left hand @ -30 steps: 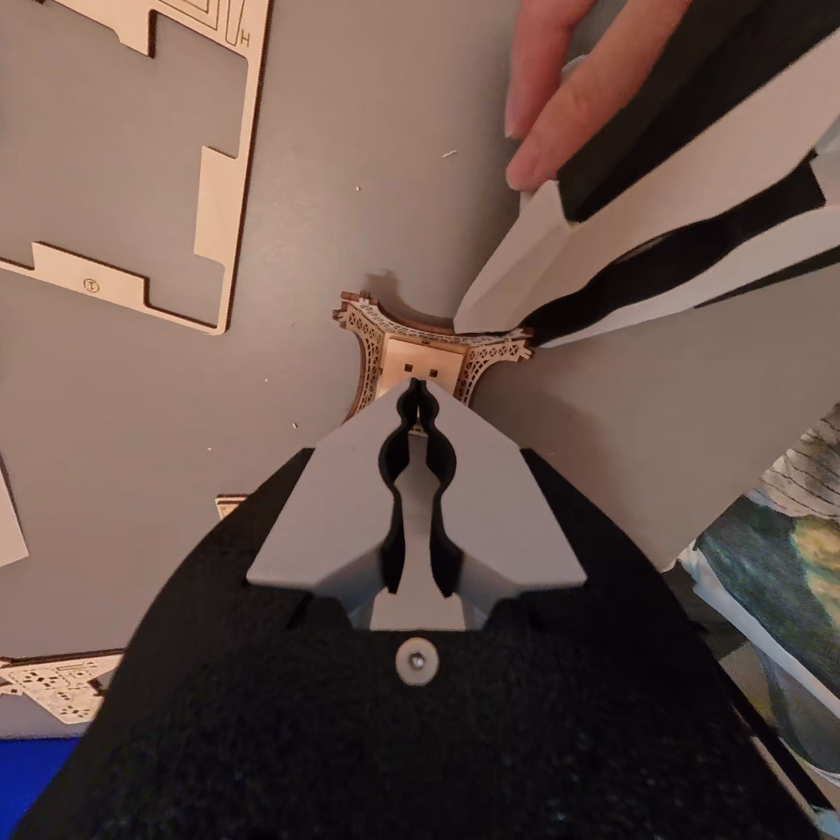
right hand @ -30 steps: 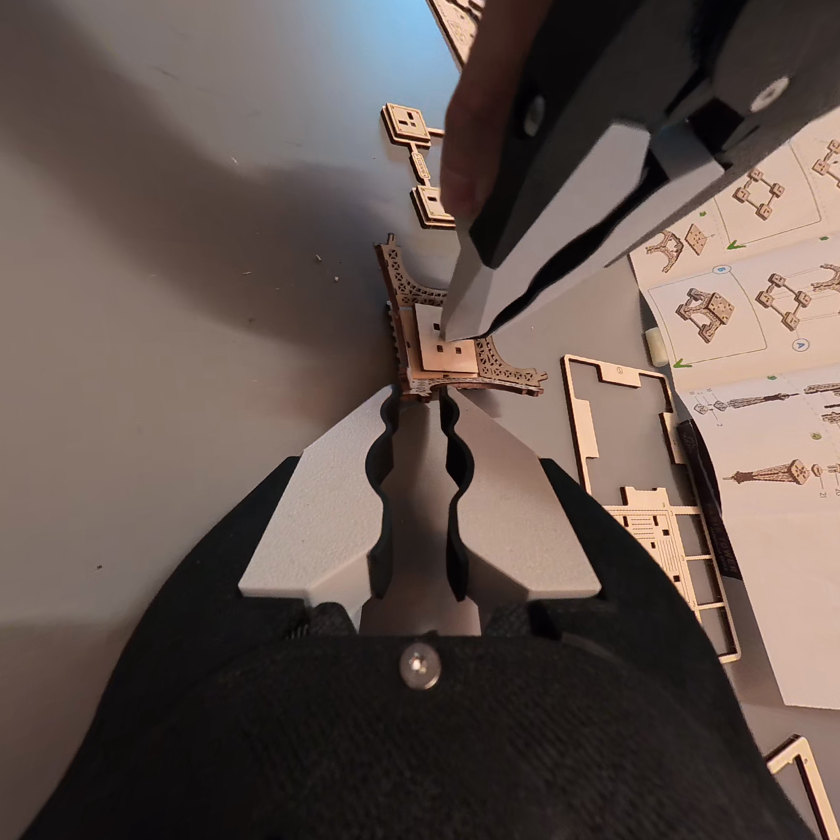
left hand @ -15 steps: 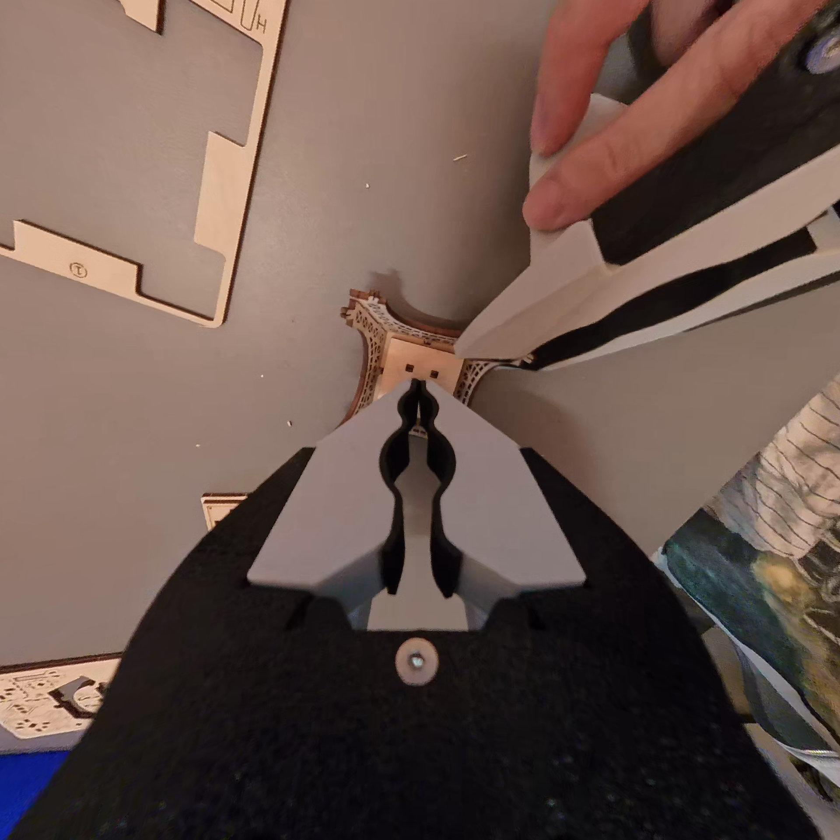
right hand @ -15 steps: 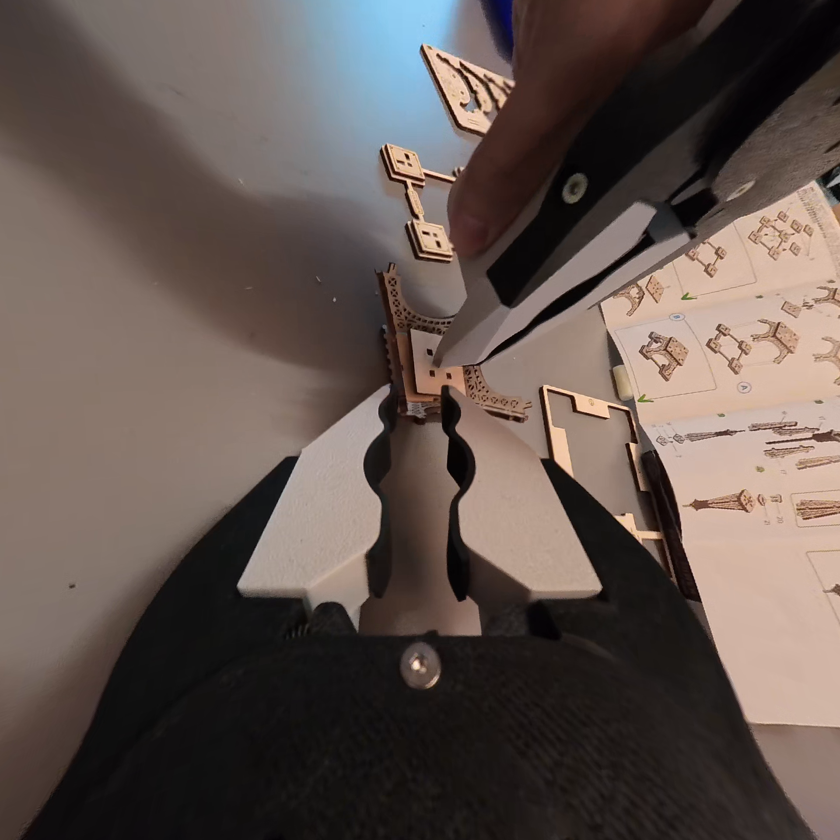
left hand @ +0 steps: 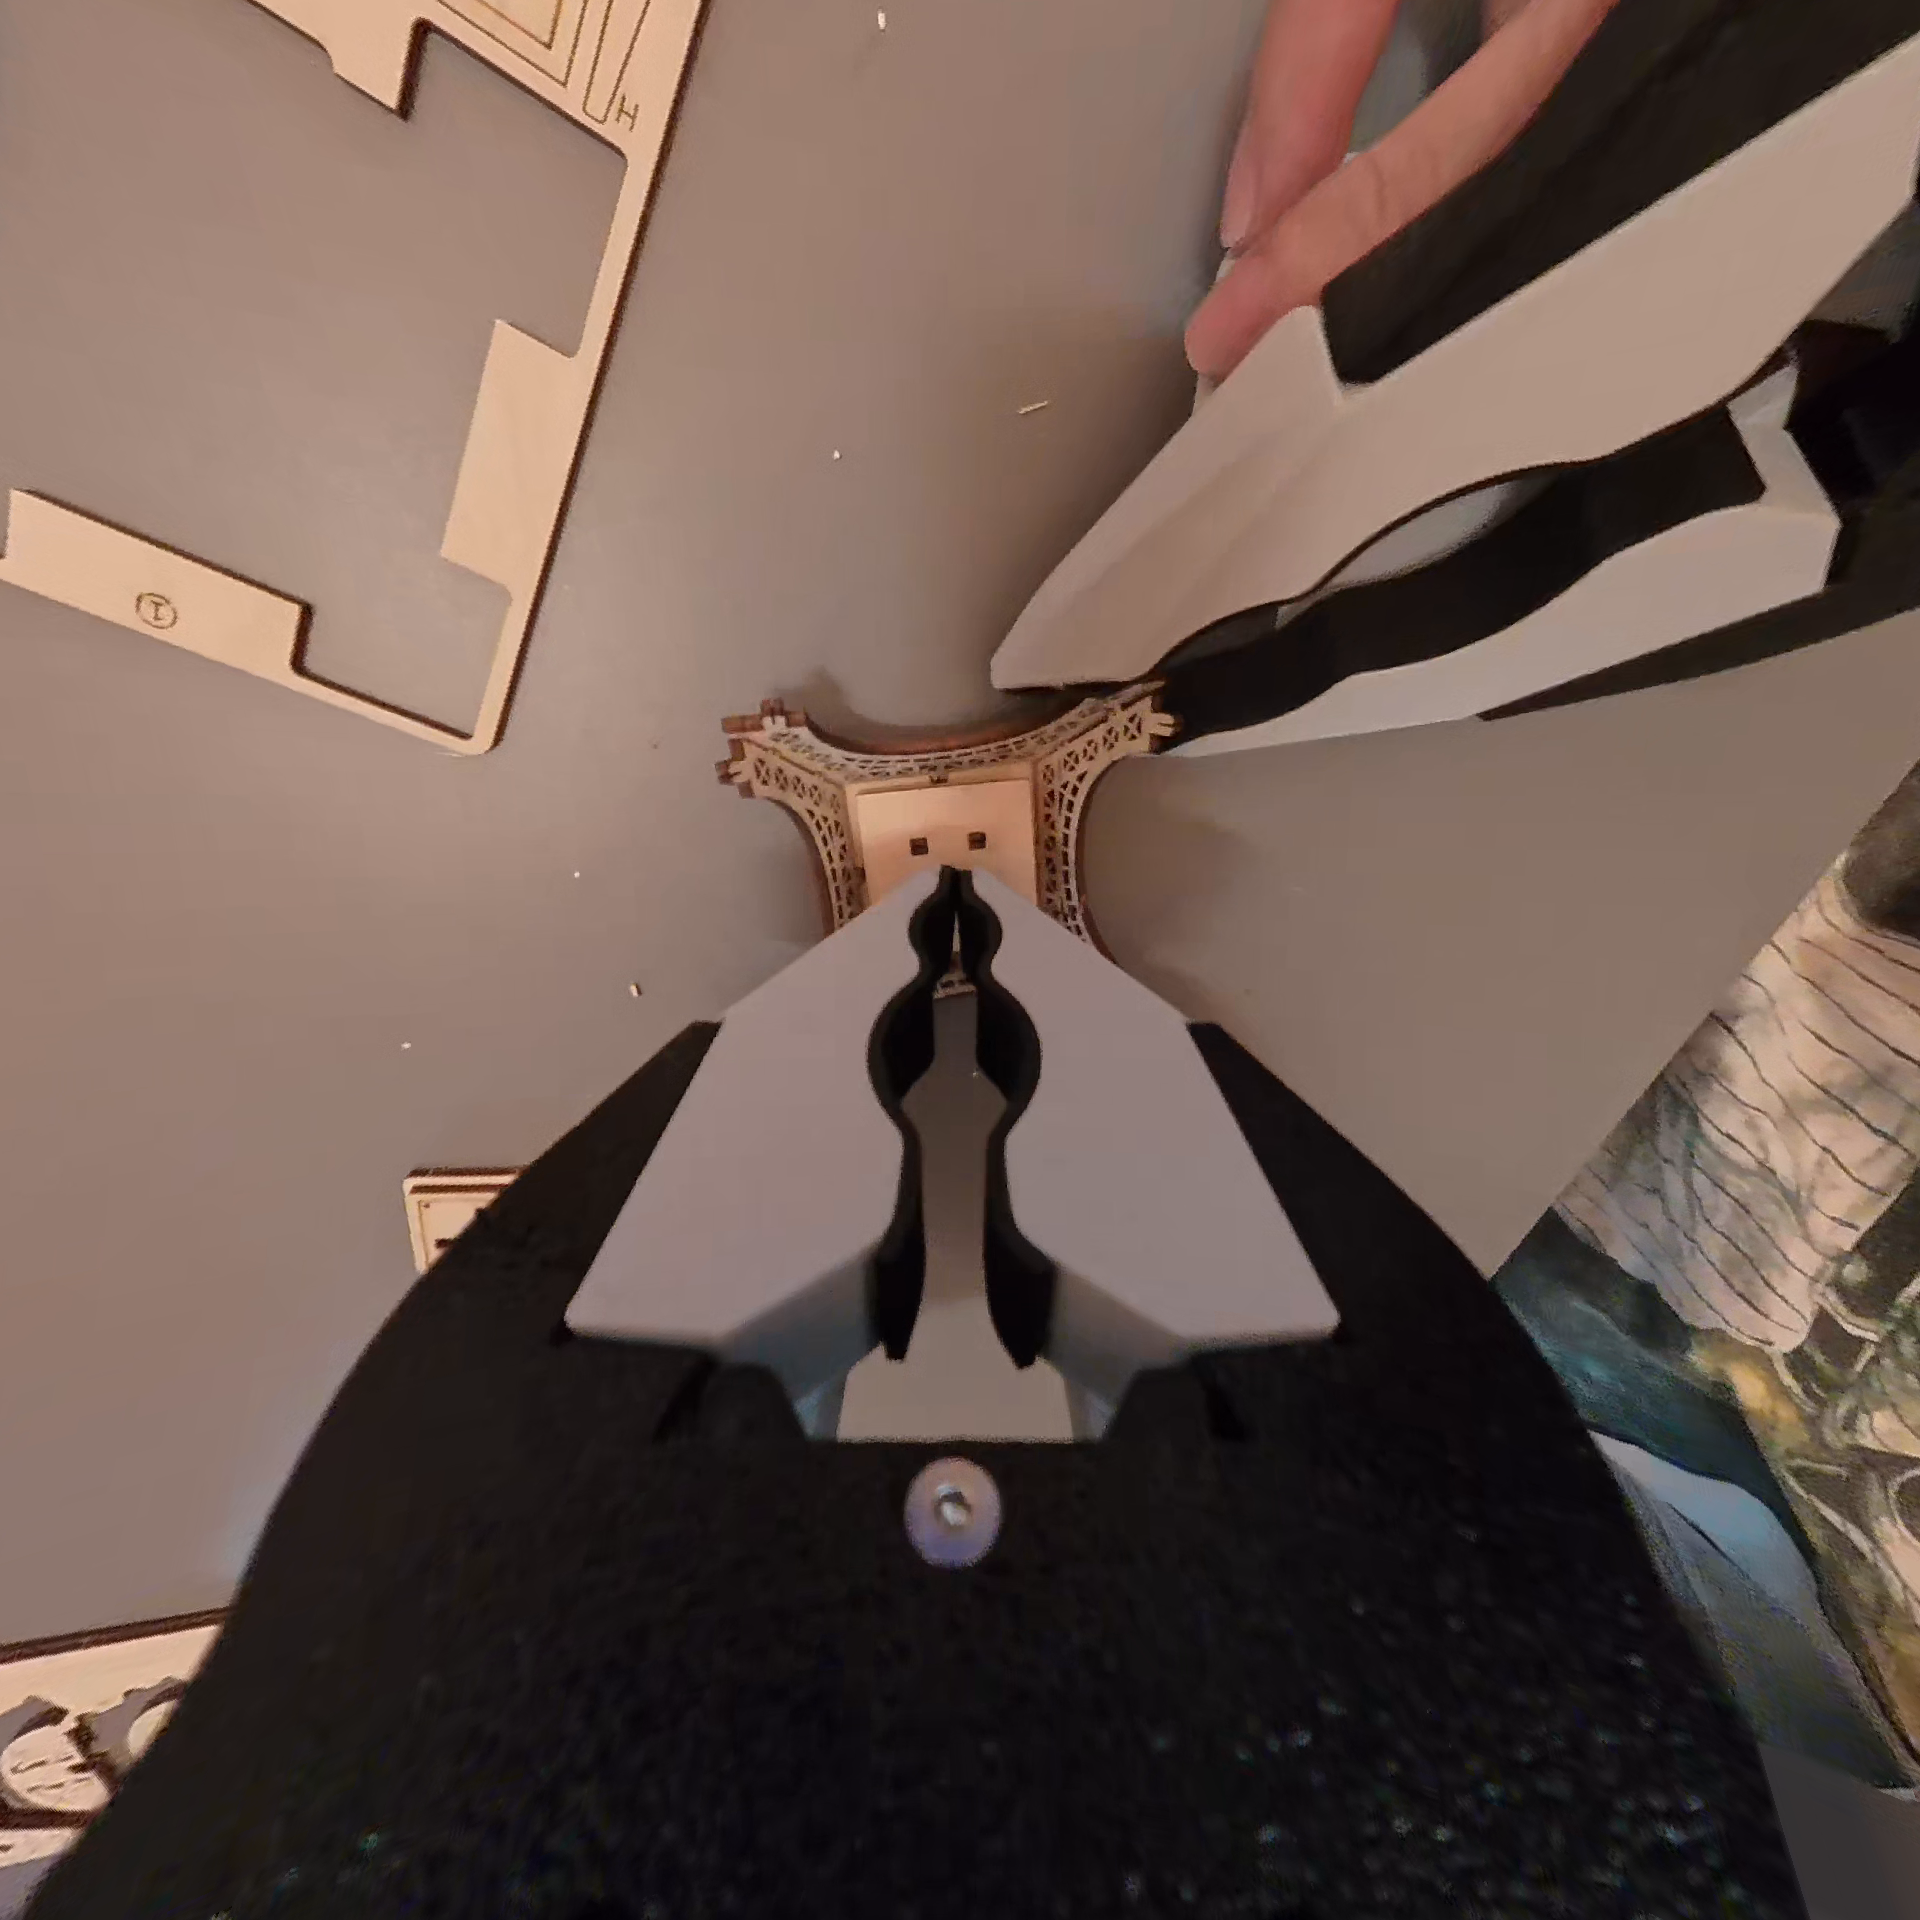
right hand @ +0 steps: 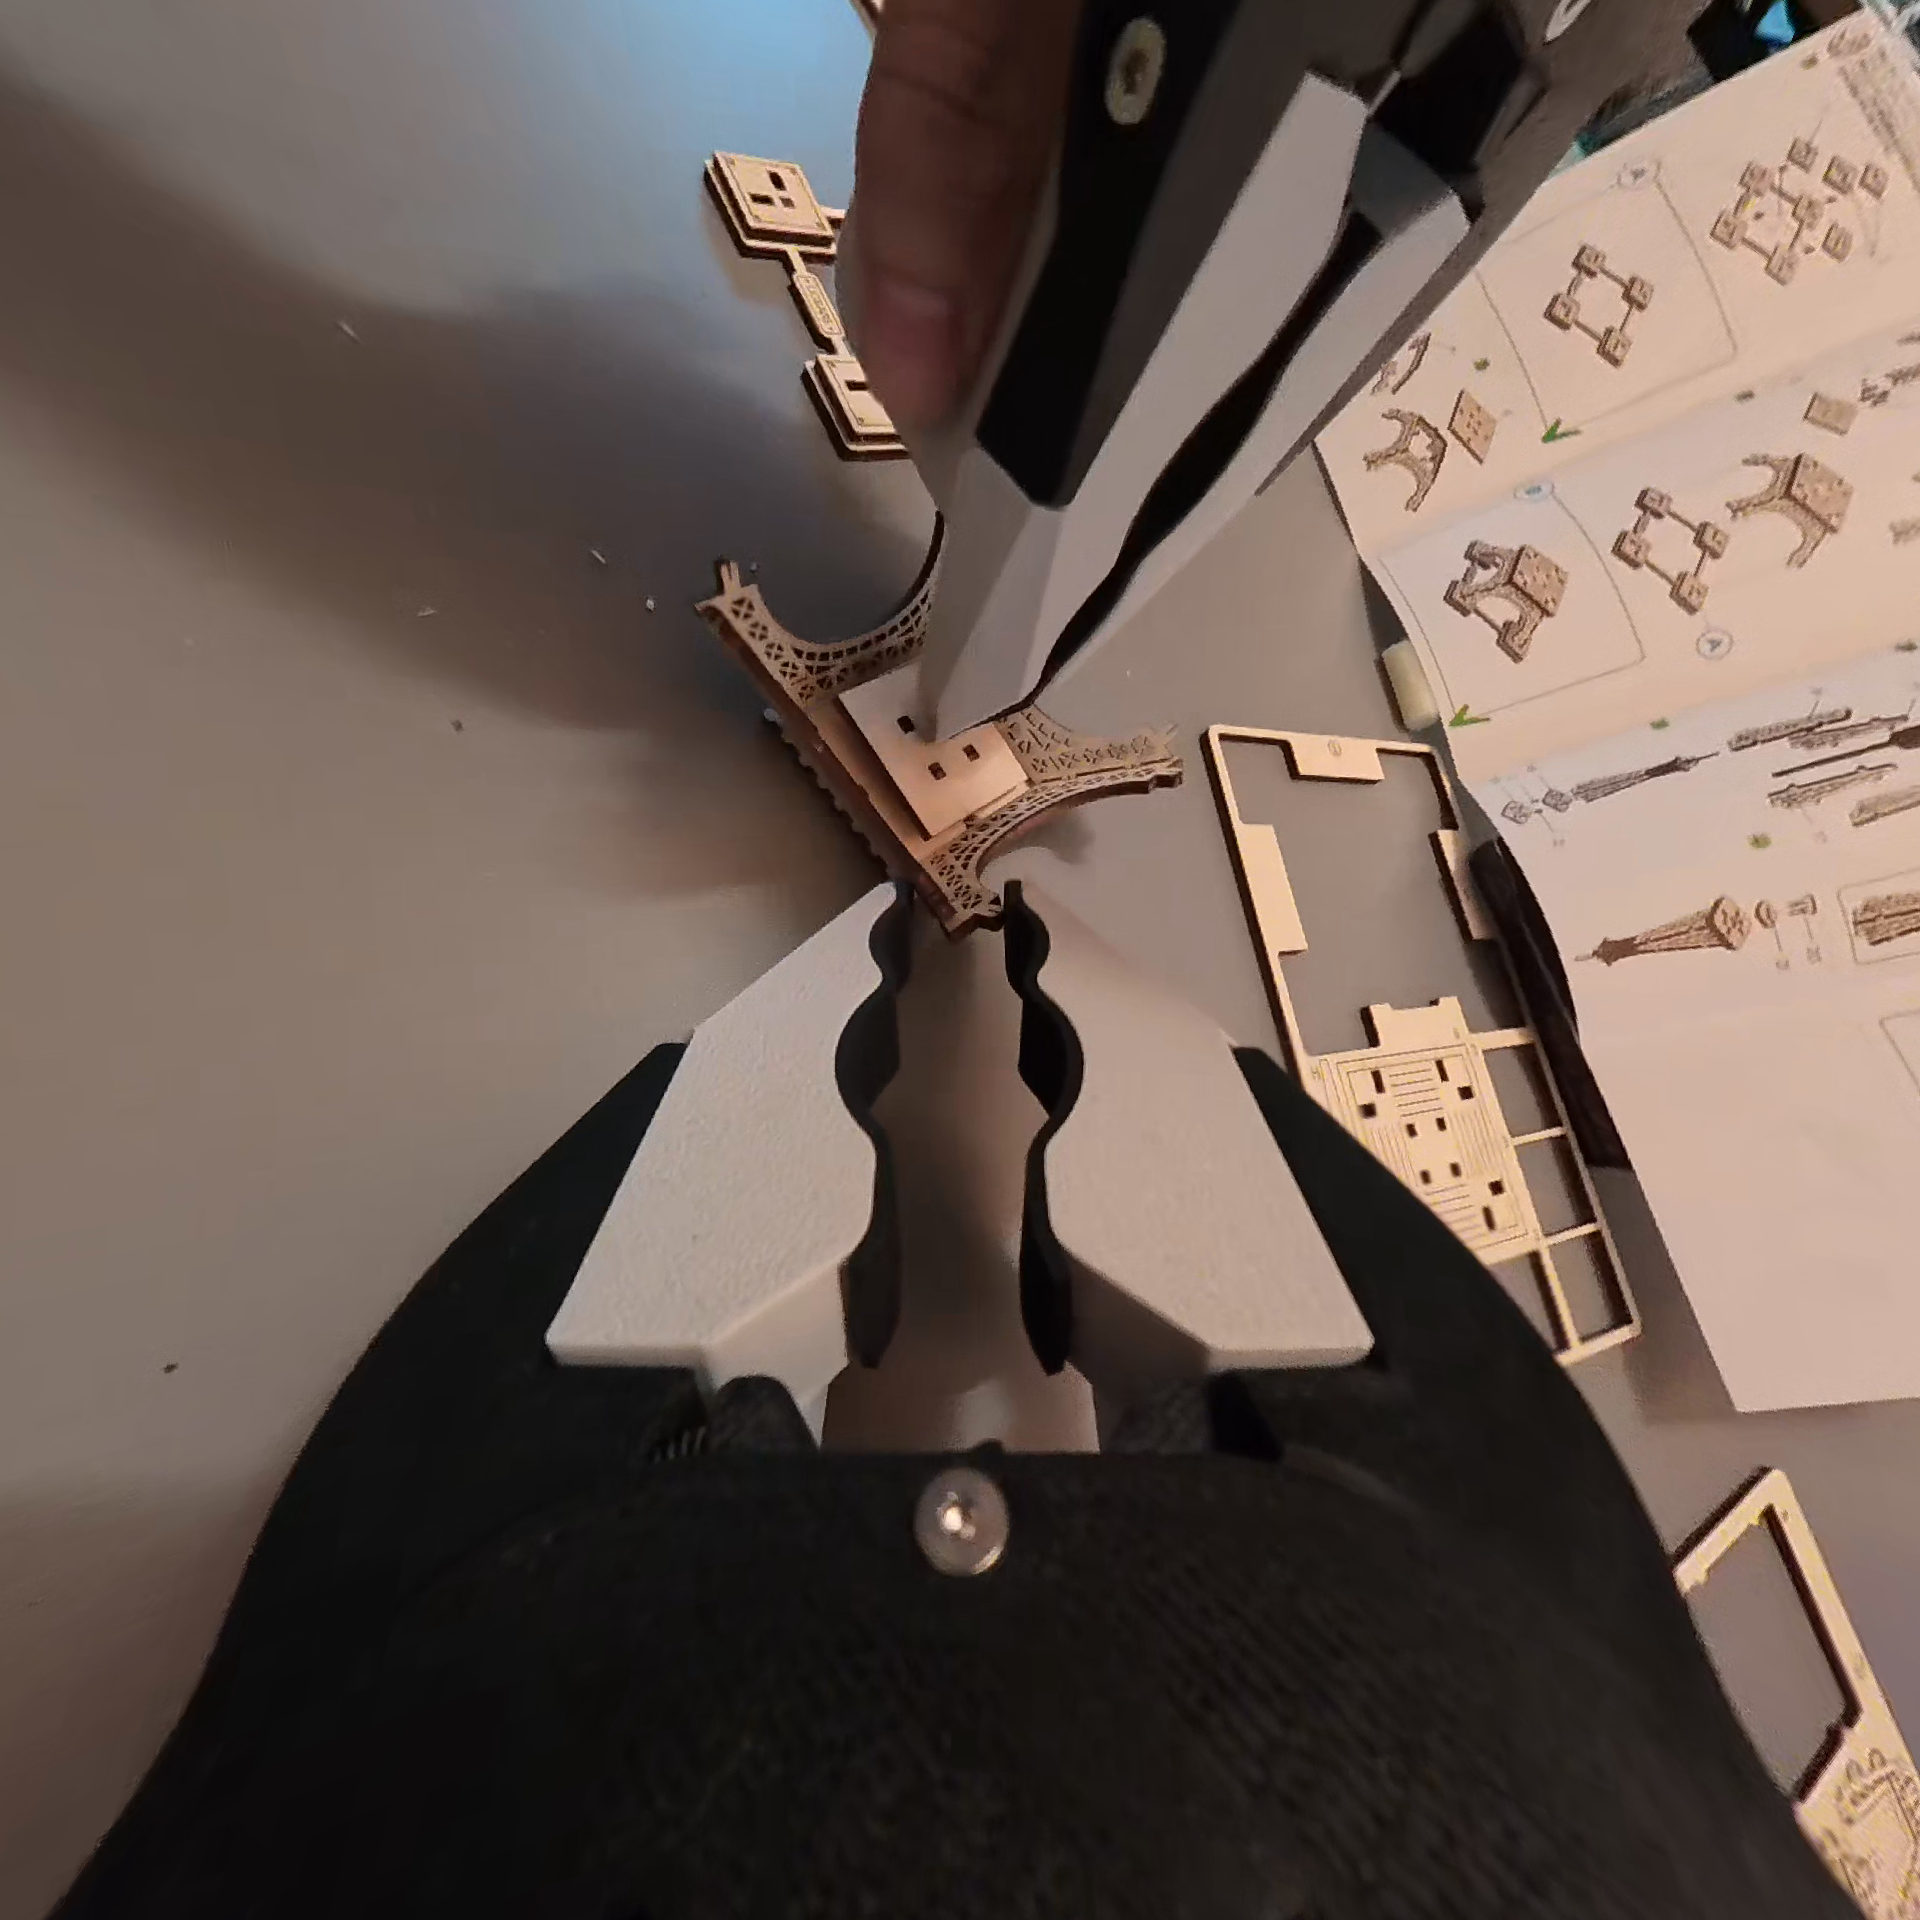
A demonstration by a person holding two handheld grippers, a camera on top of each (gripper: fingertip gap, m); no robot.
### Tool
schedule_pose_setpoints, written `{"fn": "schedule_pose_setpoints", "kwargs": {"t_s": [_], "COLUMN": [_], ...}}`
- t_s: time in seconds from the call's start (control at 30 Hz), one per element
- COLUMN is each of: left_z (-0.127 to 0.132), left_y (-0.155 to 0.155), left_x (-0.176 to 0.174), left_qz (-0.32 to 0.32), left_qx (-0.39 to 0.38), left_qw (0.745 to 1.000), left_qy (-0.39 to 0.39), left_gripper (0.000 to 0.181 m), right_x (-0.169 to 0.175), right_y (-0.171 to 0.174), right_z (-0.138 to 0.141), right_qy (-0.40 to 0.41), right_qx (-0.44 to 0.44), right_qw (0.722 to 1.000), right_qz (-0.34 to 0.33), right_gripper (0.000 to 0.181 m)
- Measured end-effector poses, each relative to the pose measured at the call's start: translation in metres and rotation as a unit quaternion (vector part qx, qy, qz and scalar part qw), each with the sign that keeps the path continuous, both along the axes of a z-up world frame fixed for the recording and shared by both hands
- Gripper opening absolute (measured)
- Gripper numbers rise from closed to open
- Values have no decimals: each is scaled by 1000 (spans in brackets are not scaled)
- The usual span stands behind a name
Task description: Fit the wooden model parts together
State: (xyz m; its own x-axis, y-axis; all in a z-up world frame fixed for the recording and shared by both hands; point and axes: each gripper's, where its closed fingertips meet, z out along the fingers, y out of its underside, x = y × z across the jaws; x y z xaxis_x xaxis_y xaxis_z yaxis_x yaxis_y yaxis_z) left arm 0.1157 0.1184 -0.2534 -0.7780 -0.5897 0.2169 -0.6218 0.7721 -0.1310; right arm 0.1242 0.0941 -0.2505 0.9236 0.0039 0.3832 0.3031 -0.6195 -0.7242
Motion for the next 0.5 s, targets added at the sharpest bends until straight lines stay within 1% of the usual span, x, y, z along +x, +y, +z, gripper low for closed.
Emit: {"fn": "schedule_pose_setpoints", "kwargs": {"t_s": [0.03, 0.13, 0.2, 0.23, 0.3, 0.4, 0.5], "left_z": [0, 0, 0, 0, 0, 0, 0], "left_y": [0, 0, 0, 0, 0, 0, 0], "left_x": [0, 0, 0, 0, 0, 0, 0], "left_qz": [-4, -8, -9, -10, -14, -13, -14], "left_qx": [3, 8, 8, 7, 6, 1, -4], "left_qw": [1000, 1000, 1000, 1000, 1000, 1000, 1000], "left_qy": [-1, -4, -5, -6, -8, -8, -10], "left_gripper": [0, 0, 0, 0, 0, 0, 0], "right_x": [1, 5, 0, -5, -14, -17, -17], "right_y": [0, -5, -5, -4, 1, 7, 20], "right_z": [-1, 1, 10, 13, 15, 28, 44], "right_qy": [0, -38, -72, -87, -125, -188, -216], "right_qx": [-5, -45, -65, -75, -103, -136, -123], "right_qw": [1000, 998, 995, 993, 987, 972, 967], "right_qz": [-6, -27, -25, -15, 14, 36, 57], "right_gripper": [16, 18, 18, 15, 0, 0, 0]}}
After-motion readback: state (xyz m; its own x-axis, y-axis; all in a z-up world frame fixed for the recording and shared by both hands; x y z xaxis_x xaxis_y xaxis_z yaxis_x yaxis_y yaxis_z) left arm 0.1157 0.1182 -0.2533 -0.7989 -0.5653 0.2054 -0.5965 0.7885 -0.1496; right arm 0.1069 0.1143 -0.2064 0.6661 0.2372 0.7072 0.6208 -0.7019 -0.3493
